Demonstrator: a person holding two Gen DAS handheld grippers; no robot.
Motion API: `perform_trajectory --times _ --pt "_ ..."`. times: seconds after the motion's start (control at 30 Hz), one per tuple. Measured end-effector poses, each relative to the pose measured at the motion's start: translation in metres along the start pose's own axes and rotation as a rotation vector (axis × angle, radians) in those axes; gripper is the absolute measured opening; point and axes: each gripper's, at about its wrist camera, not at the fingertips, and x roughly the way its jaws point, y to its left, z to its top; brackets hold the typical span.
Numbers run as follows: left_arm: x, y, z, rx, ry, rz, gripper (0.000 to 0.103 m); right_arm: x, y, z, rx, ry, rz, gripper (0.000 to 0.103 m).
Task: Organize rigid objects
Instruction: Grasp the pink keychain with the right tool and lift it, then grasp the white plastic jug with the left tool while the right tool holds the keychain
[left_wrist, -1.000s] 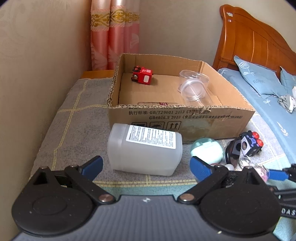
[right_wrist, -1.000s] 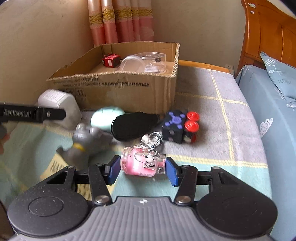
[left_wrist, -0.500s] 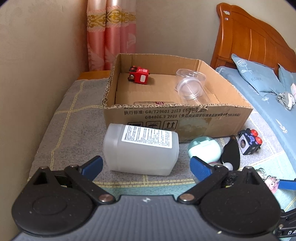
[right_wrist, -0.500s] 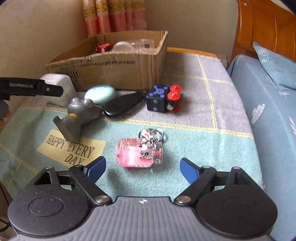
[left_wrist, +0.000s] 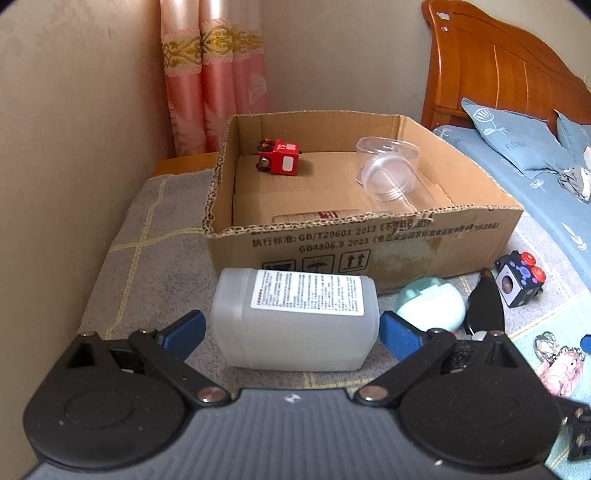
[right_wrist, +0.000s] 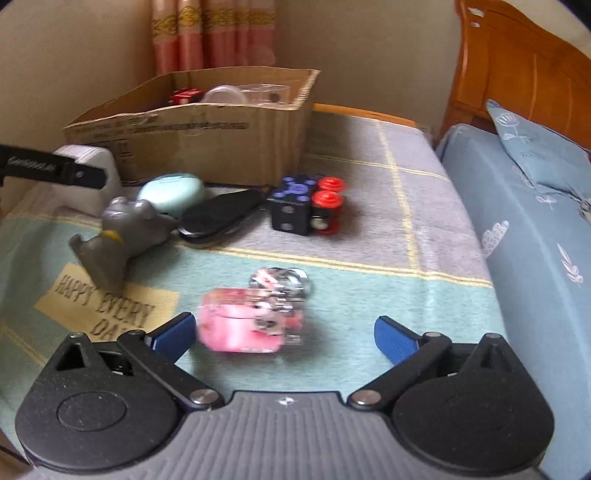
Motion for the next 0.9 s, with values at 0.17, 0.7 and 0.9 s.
perform_trajectory --times 0.17,0.7,0.9 --pt "-0.001 -0.001 -0.001 0.002 -0.006 -0.004 0.1 -0.002 -0.006 -0.002 0.01 -0.005 -0.011 0.103" --pt "-0.002 0.002 0.004 0.025 -0.018 -0.003 0.095 -0.009 0.02 0.006 -0.061 -0.028 0.025 0.059" --pt "-0.001 0.006 0.008 0.028 0.021 -0.052 0.083 -0.011 0.022 0.009 -0.101 -0.011 0.032 0.056"
